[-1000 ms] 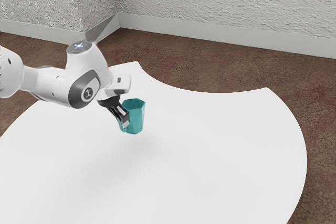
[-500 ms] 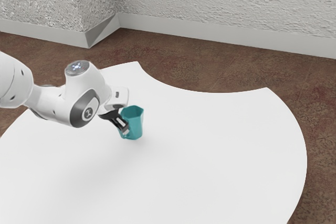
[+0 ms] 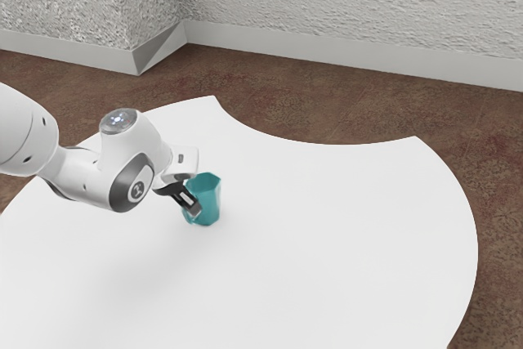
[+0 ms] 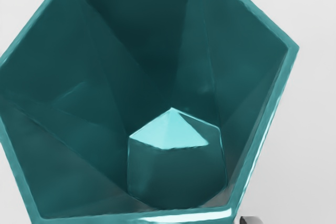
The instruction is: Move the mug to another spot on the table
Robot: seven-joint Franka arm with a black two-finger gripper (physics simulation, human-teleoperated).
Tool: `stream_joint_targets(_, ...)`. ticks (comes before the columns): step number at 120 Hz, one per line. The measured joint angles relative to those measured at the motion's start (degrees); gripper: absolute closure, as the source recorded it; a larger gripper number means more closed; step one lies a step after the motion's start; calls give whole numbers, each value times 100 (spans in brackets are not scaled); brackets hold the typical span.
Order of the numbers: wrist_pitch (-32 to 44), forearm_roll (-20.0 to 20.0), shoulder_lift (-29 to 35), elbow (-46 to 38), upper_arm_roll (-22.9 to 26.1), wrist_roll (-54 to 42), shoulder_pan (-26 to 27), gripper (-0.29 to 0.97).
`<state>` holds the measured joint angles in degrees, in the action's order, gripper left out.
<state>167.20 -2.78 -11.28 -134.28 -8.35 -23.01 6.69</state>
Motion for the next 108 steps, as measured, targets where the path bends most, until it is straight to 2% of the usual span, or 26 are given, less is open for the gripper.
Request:
stream_joint_targets(16, 15, -19, 0, -4, 0, -18, -1, 18)
stream_joint_targets(37, 20, -27, 0, -20, 0, -36, -3, 8)
stream_joint_targets(87, -17, -7, 134, -276, -58, -69, -77, 1)
stream_joint_targets(97, -28, -5, 354, -573, -68, -75, -81, 1)
stream_joint_targets(108, -132, -13, 889, -997, -119, -79, -13, 0)
